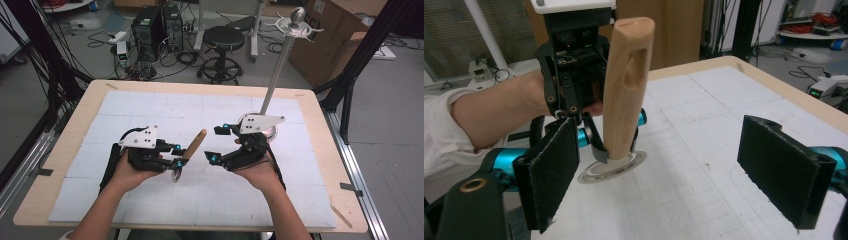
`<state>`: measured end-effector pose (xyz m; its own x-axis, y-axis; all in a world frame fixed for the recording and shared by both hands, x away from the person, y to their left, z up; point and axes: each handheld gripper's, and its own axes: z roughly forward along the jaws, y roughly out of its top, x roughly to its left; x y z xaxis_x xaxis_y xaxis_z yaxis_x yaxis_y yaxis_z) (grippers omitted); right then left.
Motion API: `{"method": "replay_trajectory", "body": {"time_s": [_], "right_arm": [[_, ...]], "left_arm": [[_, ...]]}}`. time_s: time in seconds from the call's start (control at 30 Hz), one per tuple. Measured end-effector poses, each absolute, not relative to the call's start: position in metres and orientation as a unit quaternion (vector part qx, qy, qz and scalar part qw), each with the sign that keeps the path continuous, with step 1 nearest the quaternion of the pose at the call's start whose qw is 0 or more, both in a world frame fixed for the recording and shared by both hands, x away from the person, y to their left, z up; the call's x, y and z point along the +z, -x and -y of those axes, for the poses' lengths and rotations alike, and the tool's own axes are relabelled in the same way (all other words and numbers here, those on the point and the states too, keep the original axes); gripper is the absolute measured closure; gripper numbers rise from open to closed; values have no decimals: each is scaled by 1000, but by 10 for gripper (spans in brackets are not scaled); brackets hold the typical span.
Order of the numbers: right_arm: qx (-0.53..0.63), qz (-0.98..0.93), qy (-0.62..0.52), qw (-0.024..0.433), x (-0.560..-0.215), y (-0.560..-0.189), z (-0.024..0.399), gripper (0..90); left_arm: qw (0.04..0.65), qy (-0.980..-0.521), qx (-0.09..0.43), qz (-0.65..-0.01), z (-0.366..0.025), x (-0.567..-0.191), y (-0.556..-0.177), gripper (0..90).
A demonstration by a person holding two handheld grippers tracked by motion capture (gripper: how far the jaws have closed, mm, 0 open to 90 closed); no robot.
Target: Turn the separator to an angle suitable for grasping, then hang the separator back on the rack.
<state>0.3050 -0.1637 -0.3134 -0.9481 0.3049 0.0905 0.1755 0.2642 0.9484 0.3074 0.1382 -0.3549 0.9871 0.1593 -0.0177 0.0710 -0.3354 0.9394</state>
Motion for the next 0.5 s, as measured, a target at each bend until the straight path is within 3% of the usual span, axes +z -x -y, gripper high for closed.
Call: {"method": "replay_trajectory", "body": {"time_s": [0.27,0.5], "right_arm": [[590,-794,-142,42,-315,-308,154,169],[590,-797,-126,26,-313,-309,145,257]], "left_arm": [[574,-815,39,-69,-137,-355,-307,690],[575,-814,38,-63,-133,-355,-308,690]]}}
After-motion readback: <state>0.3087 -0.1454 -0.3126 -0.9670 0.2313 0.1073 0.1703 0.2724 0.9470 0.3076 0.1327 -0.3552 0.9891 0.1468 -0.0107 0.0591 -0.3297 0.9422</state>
